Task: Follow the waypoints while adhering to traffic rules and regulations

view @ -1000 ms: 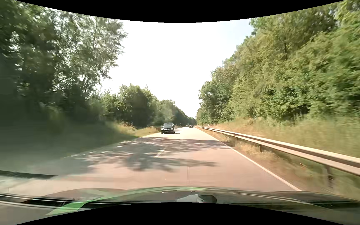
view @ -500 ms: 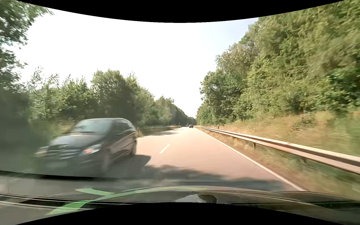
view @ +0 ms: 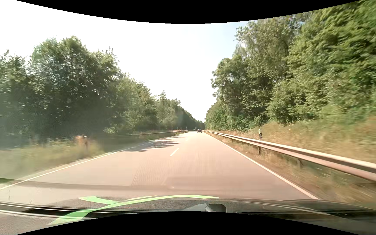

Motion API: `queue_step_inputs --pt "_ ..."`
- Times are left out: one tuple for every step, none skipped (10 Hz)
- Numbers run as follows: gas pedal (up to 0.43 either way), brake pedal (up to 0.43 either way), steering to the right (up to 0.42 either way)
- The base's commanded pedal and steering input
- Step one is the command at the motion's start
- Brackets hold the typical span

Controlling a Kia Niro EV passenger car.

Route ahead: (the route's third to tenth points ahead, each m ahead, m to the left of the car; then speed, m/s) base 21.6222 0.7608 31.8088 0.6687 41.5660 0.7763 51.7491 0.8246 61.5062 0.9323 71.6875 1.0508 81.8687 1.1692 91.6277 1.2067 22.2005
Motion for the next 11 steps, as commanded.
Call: queue_step_inputs --pt "0.268 0.0 -0.001" --pt "0.268 0.0 -0.001" --pt "0.287 0.0 -0.001" --pt "0.299 0.0 -0.001" --pt "0.299 0.0 -0.001" --pt "0.299 0.0 -0.001" --pt "0.268 0.0 -0.001" --pt "0.248 0.0 -0.001" --pt "0.248 0.0 -0.001" --pt "0.268 0.0 -0.003" --pt "0.287 0.0 -0.003"
